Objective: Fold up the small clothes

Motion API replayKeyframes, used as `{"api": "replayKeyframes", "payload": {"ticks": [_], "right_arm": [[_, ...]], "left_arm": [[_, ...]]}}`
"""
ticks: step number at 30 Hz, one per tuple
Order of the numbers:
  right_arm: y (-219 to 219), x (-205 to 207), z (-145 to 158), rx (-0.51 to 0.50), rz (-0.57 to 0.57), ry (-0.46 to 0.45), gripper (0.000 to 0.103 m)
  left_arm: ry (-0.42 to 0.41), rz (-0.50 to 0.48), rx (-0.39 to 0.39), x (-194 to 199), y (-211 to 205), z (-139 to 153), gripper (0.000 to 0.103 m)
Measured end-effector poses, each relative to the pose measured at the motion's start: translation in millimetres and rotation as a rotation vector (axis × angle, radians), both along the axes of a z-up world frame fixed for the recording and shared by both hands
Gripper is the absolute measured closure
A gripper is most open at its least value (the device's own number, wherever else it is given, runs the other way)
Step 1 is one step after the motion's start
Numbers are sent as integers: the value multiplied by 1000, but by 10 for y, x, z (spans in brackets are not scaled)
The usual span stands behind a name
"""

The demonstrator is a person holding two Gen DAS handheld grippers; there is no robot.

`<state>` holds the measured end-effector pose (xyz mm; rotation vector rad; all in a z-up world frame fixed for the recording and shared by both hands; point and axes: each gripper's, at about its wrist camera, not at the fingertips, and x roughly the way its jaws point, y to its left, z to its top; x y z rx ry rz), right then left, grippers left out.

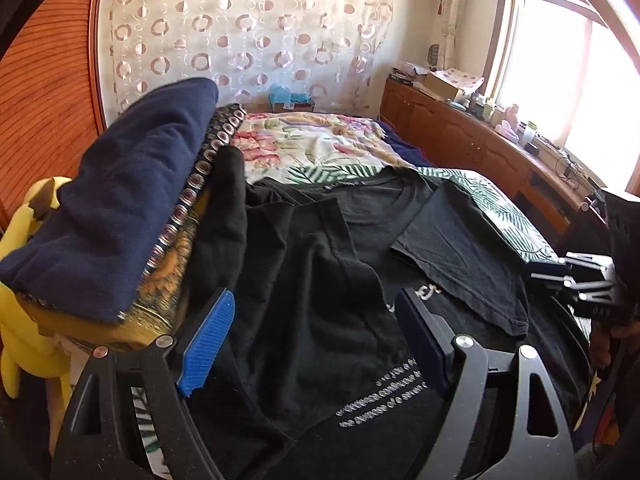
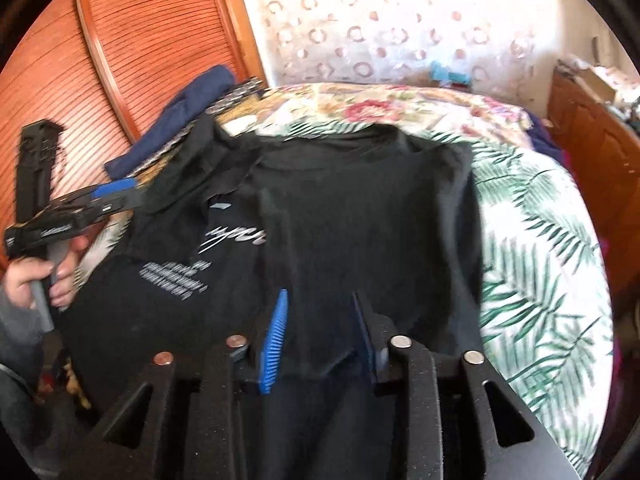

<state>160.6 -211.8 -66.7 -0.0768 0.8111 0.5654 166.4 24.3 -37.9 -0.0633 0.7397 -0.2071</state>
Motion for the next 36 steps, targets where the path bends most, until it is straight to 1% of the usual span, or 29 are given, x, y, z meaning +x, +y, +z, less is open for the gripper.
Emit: {"api": "replayKeyframes", "payload": {"ticks": [1,2,3,4,5,7,8,9,13,14,17,19,23,25,26,27,28,29,30,32,34,36], "right_arm": [[-12,40,6,-12,-14,-12,59],[-19,69,19,-19,-27,-22,57],[-38,115,19,-26,-41,-28,52],[-67,191,11,-43,-67,-34,50],[-66,245,2,-61,-90,-43,50],[-97,376,-14,-86,-126,-59,50],[-112,439,-11,-94,-135,-62,50],[-131,519,-16,-103,-146,-67,49],[-158,811,-34,-129,-179,-71,49],[-148,863,-42,-138,-181,-72,49],[-103,1012,-111,-167,-190,-72,49],[-76,1083,-172,-165,-187,-58,49],[-118,1193,-278,-168,-177,-36,49],[-150,1208,-281,-143,-173,-27,47],[-161,1218,-274,-135,-173,-24,47],[-179,1231,-271,-128,-174,-22,46],[-176,1229,-271,-123,-173,-21,45],[-176,1230,-261,-126,-173,-22,45],[-162,1210,-247,-134,-175,-25,45],[-145,1200,-240,-150,-176,-31,45],[-160,1207,-242,-146,-177,-29,44],[-177,1218,-250,-138,-178,-27,44]], "left_arm": [[-5,5,7,12,15,10,20],[-13,12,18,36,45,33,20],[-20,15,28,69,73,58,20],[-25,17,35,103,94,76,20],[-25,22,49,172,128,102,24],[-10,16,72,319,153,119,37],[-3,11,79,371,158,119,40],[16,5,93,481,155,109,46],[76,-3,151,812,100,18,53],[87,-1,163,847,91,0,53],[139,45,239,1056,66,-104,54],[162,73,289,1143,51,-174,53],[177,83,351,1223,-21,-254,53],[175,87,378,1247,-45,-285,54],[174,90,394,1255,-49,-302,59],[172,102,420,1263,-51,-311,83],[171,124,450,1262,-38,-306,93],[162,134,440,1251,14,-270,97],[154,140,410,1238,80,-209,97],[119,163,389,1179,185,-64,98],[88,176,339,1101,311,107,98],[73,181,298,1070,380,191,98]]}}
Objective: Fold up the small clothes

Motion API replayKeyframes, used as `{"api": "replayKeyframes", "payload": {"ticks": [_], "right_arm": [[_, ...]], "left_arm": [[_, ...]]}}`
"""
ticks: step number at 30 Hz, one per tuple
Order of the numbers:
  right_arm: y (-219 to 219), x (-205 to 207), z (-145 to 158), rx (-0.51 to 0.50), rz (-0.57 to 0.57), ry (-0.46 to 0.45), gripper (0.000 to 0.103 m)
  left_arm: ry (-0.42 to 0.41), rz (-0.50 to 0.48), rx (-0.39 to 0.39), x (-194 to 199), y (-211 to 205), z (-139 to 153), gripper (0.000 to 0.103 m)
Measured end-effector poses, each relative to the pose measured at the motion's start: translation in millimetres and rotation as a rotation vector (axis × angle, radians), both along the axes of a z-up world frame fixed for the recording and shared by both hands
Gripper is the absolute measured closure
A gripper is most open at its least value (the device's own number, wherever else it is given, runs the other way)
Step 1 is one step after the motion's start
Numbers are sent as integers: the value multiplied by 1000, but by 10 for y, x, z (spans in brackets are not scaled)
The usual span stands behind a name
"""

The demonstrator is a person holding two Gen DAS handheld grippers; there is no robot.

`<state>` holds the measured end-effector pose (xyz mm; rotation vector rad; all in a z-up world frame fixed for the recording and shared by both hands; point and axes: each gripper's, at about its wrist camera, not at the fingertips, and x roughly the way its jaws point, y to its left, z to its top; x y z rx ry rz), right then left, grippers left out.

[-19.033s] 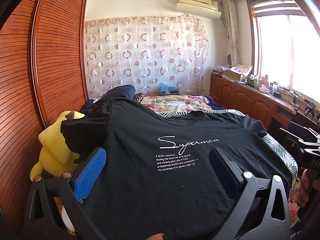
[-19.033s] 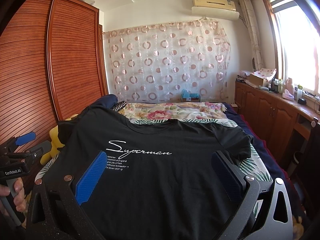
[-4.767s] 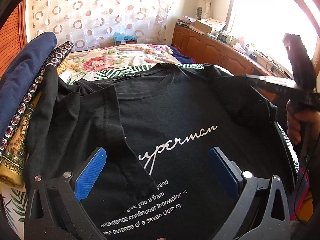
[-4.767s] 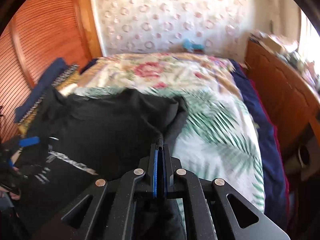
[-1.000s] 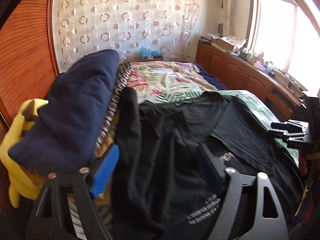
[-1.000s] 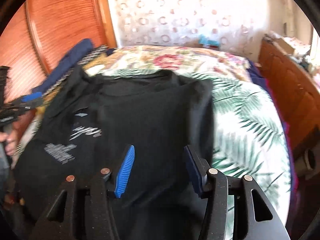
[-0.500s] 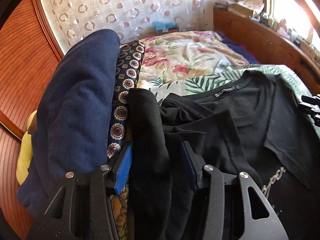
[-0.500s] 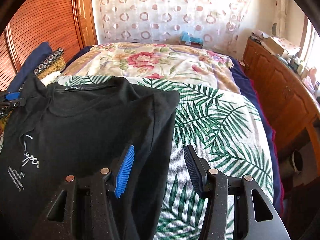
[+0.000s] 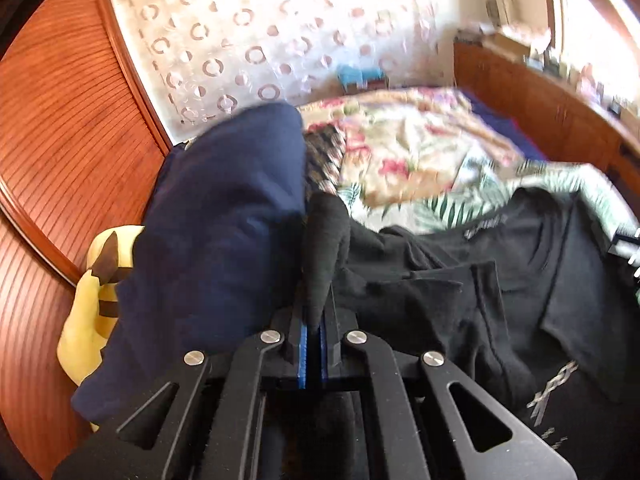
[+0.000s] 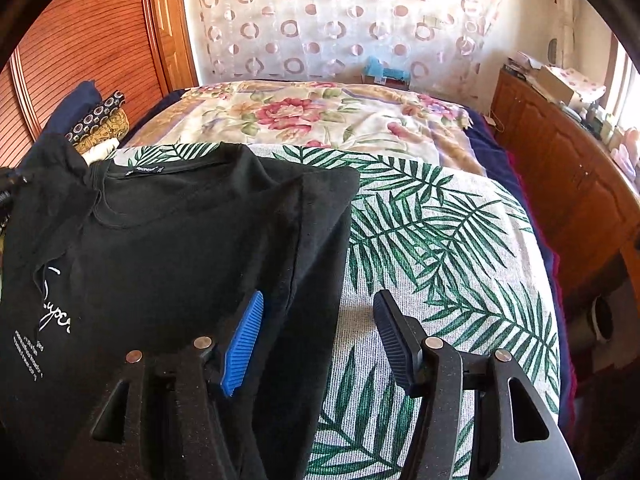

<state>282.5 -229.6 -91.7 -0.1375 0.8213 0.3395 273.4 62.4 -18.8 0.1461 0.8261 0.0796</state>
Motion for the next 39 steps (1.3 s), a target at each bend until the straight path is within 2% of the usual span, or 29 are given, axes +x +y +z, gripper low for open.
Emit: {"api": "replayKeyframes", "payload": {"ticks": [4,15,25,35,36,38,39], "right_arm": [[3,10,-6,2,2,0,44],[-189,264,128,58,-8,21,44],[-93,626,10,136,35,76,42],[90,614,-19,-10,54,13,42],[111,613,-18,-21,61,6,45],[125,592,-10,0,96,9,65],[126,601,-2,2,110,16,81]], "left_arm": [[-22,-18,-63,-41,60,101,98],[-54,-62,-107,-43,-82,116,98],[-70,-93,-128,-99,-163,138,98],[-83,-108,-136,-149,-207,178,98],[-84,-110,-137,-151,-207,179,98],[-82,-118,-138,-162,-212,183,98],[-82,-120,-140,-169,-211,182,98]]}}
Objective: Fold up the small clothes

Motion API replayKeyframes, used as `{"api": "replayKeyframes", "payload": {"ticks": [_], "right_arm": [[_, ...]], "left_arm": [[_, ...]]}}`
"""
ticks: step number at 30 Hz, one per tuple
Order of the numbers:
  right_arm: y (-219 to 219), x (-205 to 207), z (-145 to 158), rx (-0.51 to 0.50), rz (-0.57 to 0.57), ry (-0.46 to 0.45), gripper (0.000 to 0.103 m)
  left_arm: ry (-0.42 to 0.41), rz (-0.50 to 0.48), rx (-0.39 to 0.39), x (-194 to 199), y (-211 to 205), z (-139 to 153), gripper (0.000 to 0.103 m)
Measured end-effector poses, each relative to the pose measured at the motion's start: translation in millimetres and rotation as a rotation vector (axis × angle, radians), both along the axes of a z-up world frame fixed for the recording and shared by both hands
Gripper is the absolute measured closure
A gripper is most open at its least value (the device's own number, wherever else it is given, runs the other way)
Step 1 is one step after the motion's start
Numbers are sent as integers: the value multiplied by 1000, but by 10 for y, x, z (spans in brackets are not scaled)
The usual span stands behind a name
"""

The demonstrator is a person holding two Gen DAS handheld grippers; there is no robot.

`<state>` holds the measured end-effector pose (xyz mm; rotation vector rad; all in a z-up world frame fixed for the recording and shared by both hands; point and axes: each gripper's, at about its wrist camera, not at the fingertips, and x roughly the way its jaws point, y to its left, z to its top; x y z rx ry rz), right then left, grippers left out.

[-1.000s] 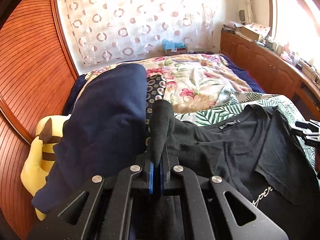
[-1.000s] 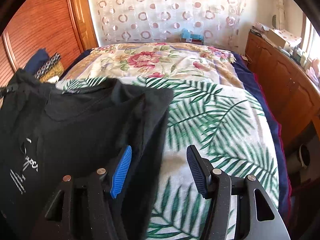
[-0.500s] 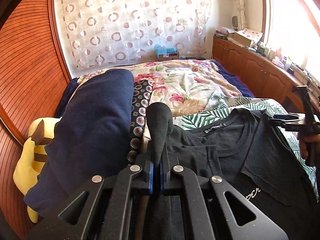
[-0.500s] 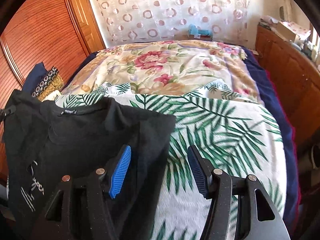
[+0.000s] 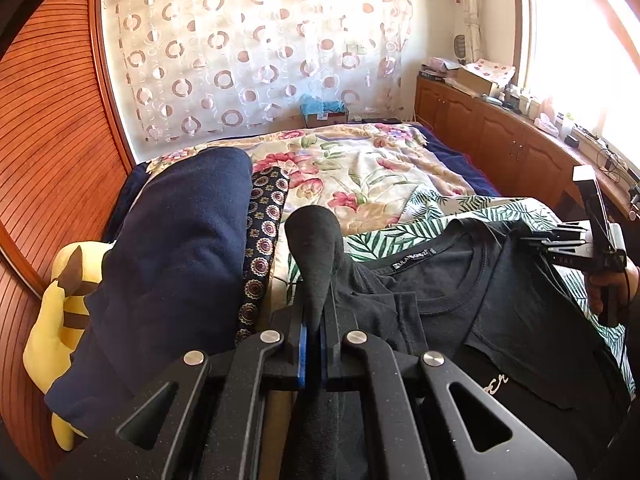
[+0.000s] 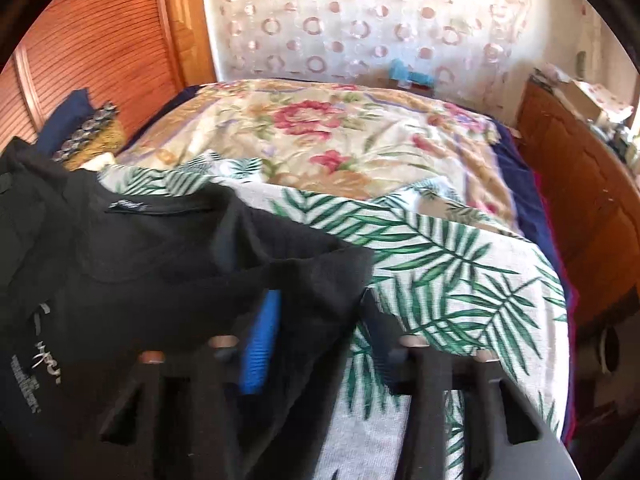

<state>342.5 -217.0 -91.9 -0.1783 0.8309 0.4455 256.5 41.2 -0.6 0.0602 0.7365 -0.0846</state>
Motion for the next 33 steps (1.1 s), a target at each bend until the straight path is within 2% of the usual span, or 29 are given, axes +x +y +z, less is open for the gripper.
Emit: {"api": "replayKeyframes", "payload": {"ticks": [1,2,5,7,11,16,25,33], "right_arm": [[4,5,8,0,11,12,93],[-1,13,14,6,25,25,96],[-26,-15,61,22,29,20,97],[-92,-102,167,71,26,-11,97],[-227,-415,435,134,25,-86,98],[-387,-918,679,149,20,-164,98],[-688,-1973,687,164,5,-238,98],[-894,-2779,552,167,-32,-253,98]], "left_arm": [[-1,0,-4,-9,-2,6,98],[-4,-2,-8,-32,-3,24,98],[-30,-9,-25,-134,-8,111,98],[-57,-11,-39,-256,4,201,98],[-104,-10,-49,-519,26,353,98],[-152,5,-65,-954,122,445,98],[-185,2,-93,-1681,192,212,98],[-198,-10,-122,-2282,242,79,98]]}}
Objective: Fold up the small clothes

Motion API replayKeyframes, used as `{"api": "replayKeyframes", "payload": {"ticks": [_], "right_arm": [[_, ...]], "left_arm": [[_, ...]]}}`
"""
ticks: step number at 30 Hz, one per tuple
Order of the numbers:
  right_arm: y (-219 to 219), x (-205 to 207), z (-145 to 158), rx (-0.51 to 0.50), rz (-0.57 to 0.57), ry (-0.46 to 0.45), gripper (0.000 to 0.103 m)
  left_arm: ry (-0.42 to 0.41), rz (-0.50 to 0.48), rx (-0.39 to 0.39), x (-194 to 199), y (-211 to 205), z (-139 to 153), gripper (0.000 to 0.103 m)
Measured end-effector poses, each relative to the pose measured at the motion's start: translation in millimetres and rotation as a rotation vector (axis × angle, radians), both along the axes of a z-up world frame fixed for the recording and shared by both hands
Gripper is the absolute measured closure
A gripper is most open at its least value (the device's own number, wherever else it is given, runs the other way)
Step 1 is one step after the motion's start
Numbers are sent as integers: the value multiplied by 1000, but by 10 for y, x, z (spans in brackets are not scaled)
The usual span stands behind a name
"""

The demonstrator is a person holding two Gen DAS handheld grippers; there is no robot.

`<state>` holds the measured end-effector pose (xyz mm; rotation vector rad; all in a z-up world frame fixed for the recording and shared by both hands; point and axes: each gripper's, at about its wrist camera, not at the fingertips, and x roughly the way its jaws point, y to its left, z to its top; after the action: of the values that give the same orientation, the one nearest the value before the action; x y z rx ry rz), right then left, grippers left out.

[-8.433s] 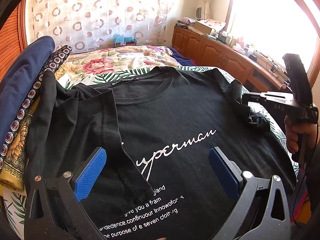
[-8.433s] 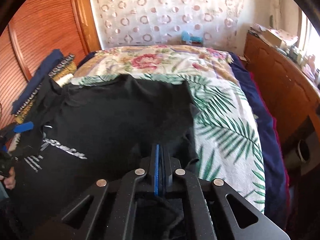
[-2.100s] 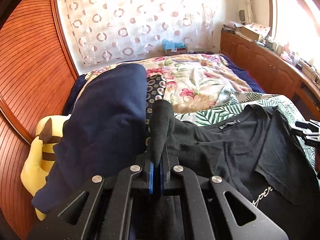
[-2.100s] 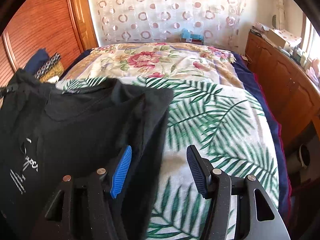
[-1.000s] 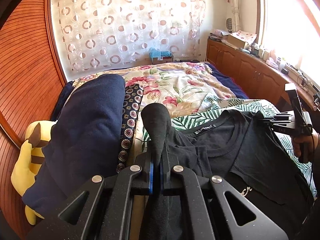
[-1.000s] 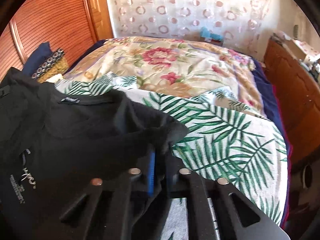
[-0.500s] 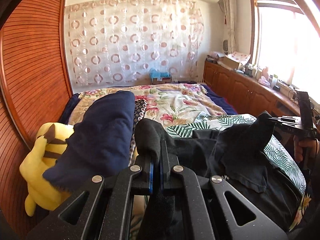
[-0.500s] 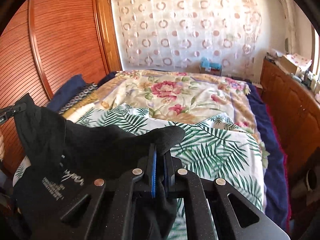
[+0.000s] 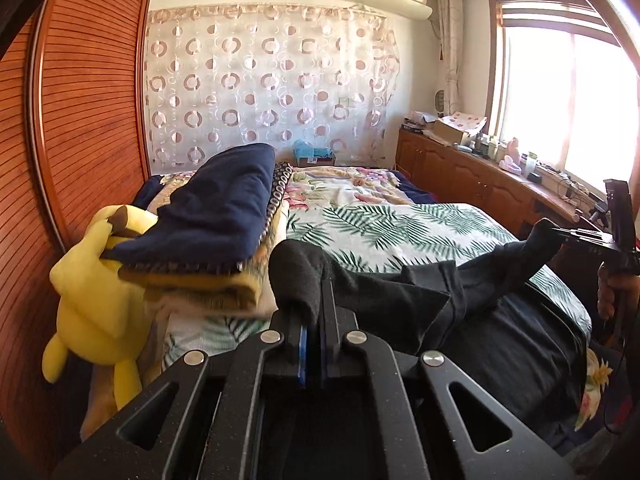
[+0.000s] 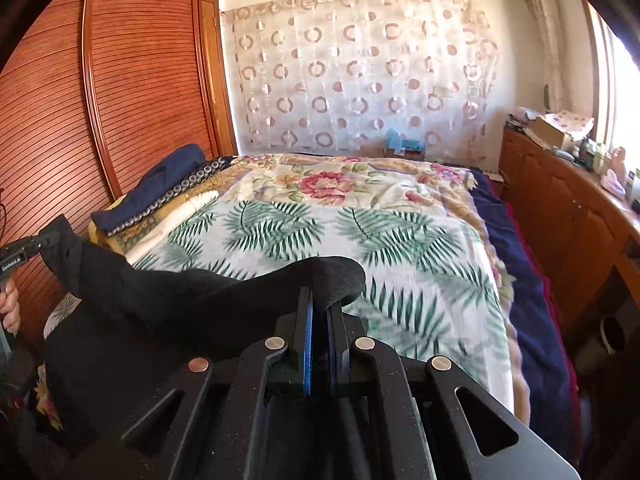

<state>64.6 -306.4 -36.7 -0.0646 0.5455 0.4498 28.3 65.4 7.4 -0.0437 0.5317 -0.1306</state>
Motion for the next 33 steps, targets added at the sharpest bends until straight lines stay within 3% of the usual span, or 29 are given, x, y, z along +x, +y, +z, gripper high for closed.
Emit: {"api": "replayKeyframes", "payload": {"ticks": [5,12,20,23,25,27,29,30,31,33], "right_arm": [[-153,-555,52,21,-24,0,98],[-333,-1250,13,-2,2,50,98],[-350,-1497,-148,-86,5,141,98],[-341,-1489,-128,-92,-5,153,97],[-348,-1525,-46,-98,-18,139,90],[-321,-1526,48,-105,-17,124,88],[-272,-1547,108,-116,-12,103,80],[-272,-1582,168,-123,-13,87,71],[-297,-1605,162,-124,-14,77,61],[-343,-1647,237,-110,-14,63,56]], "left_arm": [[-22,-17,-11,-395,-41,-10,98],[49,-25,-13,-686,17,-262,98],[139,-54,-26,-768,18,-614,97],[129,-45,-18,-802,25,-592,79],[110,-46,-16,-830,41,-546,61],[91,-41,-16,-854,59,-479,51],[81,-39,-22,-850,86,-423,33],[71,-37,-23,-848,96,-391,25],[65,-37,-24,-834,102,-374,24],[56,-32,-25,-786,117,-336,24]]}}
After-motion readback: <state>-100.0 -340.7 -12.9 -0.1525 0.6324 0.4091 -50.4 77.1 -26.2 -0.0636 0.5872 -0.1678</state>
